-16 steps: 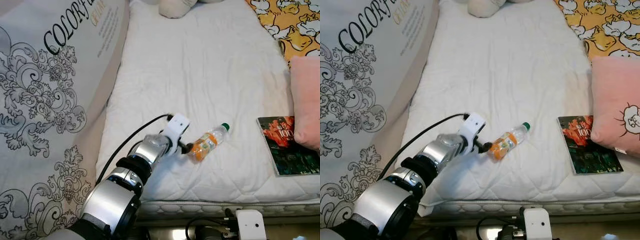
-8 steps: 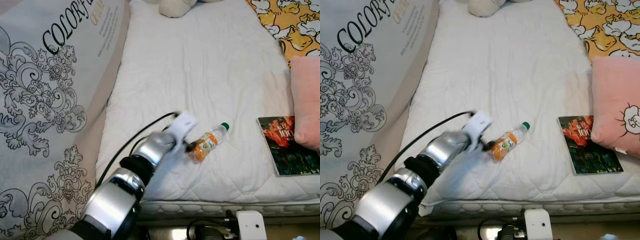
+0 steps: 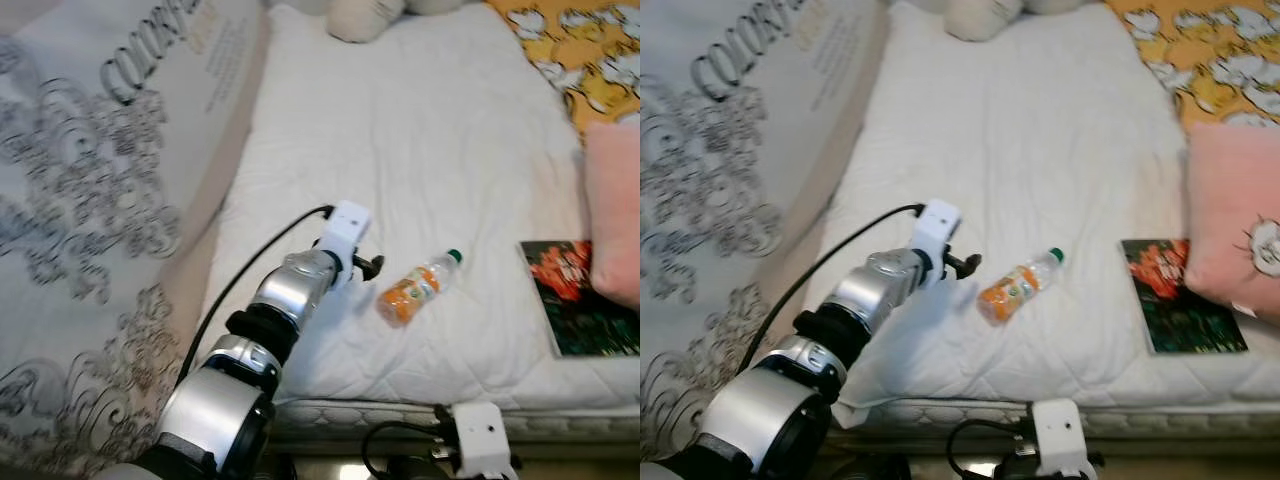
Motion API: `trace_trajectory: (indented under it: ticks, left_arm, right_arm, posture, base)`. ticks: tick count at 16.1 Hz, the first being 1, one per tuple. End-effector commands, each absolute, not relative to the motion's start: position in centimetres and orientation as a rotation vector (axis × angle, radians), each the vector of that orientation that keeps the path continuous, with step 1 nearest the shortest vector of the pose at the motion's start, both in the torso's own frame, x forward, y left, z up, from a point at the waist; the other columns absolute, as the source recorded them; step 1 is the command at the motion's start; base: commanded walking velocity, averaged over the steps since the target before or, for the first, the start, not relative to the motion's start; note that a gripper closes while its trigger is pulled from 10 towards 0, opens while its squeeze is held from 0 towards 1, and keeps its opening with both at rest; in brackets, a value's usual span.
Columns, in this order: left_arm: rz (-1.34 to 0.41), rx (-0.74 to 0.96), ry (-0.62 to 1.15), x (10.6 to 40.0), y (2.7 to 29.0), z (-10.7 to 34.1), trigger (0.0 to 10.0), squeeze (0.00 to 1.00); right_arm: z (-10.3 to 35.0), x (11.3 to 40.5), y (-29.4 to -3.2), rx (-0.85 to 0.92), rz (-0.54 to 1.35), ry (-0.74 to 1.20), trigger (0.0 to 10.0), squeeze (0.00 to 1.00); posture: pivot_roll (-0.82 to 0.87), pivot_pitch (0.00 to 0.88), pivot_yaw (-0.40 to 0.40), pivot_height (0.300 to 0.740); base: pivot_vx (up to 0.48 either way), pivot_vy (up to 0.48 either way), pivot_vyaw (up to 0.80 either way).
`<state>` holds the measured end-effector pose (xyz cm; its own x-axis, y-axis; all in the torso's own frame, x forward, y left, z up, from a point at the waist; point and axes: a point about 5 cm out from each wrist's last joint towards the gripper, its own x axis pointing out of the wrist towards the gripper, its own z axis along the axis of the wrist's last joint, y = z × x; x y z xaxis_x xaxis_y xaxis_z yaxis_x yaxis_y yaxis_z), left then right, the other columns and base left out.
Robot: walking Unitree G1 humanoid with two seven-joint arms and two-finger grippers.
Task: Clean up the room
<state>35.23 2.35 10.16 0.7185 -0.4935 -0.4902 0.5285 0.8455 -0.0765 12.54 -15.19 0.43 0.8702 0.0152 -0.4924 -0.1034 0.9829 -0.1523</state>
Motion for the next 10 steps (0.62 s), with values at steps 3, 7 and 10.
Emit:
trace_trajectory:
  ticks: [3, 7, 10]
  left_arm:
    - [-0.583, -0.033, 0.605, 34.1, 1.0, 8.7, 10.0, 0.0]
    - [-0.634, 0.16, 0.424, 34.5, 0.0, 10.5, 10.0, 0.0]
    - [-0.772, 0.124, 0.422, 33.0, -4.5, 11.3, 10.0, 0.0]
  right_arm:
    - [-0.2, 13.2, -14.9, -0.187, 0.106, 0.514, 10.0, 0.0]
    - [-0.3, 13.5, -15.0, -0.193, 0.099, 0.504, 10.0, 0.0]
    - [-0.2, 13.8, -15.7, -0.191, 0.018, 0.488, 10.0, 0.0]
  posture:
    - [-0.05, 0.037, 0.052, 0.74]
    - [-0.06, 0.034, 0.063, 0.74]
    - [-0.14, 0.021, 0.112, 0.74]
  base:
    - [0.0, 0.0, 0.0]
    - [0.0, 0.0, 0.0]
    - [0.0, 0.0, 0.0]
